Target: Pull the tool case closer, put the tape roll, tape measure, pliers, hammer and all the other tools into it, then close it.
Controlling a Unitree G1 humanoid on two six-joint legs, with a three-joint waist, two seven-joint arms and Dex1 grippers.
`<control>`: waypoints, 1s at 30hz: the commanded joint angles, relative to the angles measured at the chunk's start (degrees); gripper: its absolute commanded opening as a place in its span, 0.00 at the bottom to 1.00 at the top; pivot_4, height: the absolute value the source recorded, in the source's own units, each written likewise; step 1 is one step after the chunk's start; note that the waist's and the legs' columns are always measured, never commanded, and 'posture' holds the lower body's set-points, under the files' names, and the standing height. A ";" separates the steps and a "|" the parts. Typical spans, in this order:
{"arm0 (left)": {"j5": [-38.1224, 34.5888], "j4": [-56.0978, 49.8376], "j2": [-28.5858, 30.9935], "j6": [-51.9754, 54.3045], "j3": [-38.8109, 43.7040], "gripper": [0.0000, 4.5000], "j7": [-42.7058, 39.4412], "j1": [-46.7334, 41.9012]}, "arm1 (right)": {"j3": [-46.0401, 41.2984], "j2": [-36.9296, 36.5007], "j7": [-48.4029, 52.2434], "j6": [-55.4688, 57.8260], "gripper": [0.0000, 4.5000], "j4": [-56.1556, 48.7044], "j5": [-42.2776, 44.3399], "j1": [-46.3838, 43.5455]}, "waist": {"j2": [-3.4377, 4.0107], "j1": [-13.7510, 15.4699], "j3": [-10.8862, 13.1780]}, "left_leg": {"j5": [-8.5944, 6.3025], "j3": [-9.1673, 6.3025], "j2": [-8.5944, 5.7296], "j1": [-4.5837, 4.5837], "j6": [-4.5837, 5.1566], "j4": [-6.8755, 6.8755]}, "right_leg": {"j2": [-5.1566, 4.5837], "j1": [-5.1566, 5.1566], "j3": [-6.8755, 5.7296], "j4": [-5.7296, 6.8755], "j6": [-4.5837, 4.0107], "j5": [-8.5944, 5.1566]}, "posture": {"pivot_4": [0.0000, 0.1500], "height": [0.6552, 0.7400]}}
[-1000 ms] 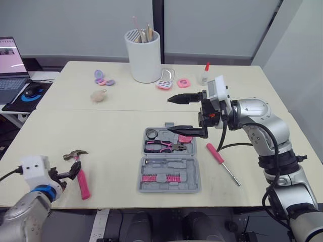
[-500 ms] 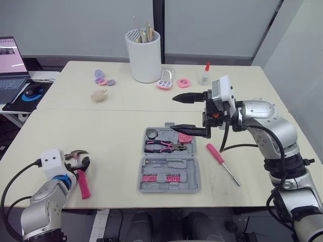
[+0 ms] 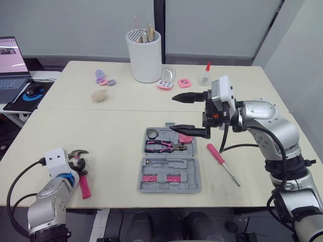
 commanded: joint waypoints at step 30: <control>0.31 -7.13 7.48 1.72 -3.42 0.02 -7.51 -0.82 | -1.92 -1.26 -1.09 0.36 1.00 -2.31 0.83 1.33 | -0.02 -0.02 0.02 | 0.00 -0.02 0.01 -0.06 0.00 -0.03 | -0.02 -0.02 -0.04 -0.07 0.00 0.00 | 1.00 1.00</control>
